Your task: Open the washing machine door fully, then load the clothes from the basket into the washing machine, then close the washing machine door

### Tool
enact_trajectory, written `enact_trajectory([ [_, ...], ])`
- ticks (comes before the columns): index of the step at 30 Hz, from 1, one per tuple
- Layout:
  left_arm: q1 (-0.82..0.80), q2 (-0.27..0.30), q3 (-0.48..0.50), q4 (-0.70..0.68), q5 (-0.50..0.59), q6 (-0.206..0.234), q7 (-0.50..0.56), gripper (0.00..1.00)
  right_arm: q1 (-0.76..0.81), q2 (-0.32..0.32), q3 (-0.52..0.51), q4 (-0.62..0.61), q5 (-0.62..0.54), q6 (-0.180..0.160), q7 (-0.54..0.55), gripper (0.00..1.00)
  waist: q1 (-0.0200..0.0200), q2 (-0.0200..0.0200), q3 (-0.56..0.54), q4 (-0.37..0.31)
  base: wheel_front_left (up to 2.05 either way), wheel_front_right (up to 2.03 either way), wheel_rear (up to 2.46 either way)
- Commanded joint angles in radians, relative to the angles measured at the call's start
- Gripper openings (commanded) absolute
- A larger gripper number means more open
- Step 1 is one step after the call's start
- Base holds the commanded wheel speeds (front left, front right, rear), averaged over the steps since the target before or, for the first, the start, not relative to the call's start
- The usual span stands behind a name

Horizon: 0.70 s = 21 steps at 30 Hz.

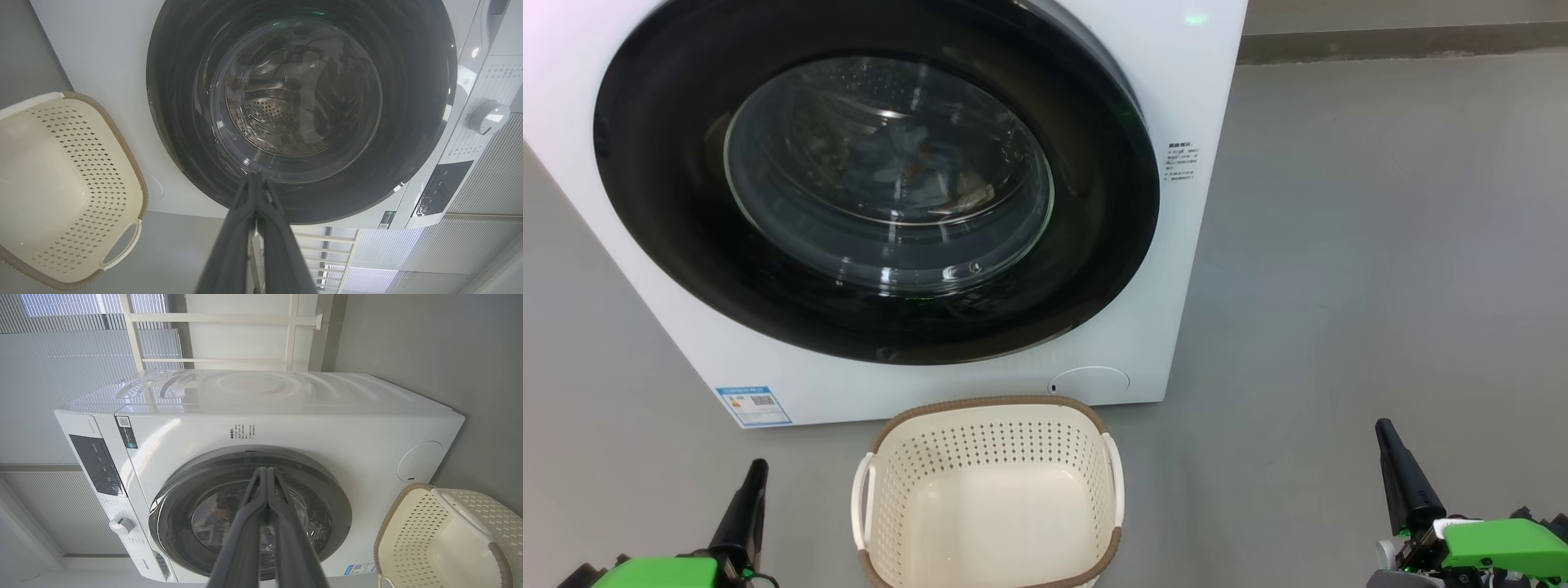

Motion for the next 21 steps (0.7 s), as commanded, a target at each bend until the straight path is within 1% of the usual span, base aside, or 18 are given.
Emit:
enact_trajectory([
  [1, -0.043, 0.013, 0.034, -0.019, 0.012, -0.007, 0.004, 0.0, -0.044, -0.002, 0.018, -0.024, -0.005, 0.002, 0.008, 0.0, 0.0, 0.0, 0.0, 0.0, 0.0, 0.0, 0.0],
  [21, -0.043, 0.011, 0.037, -0.018, 0.015, -0.007, 0.007, 0.0, -0.044, 0.0, 0.015, -0.024, -0.007, 0.002, 0.01, 0.0, 0.0, 0.0, 0.0, 0.0, 0.0, 0.0, 0.0],
])
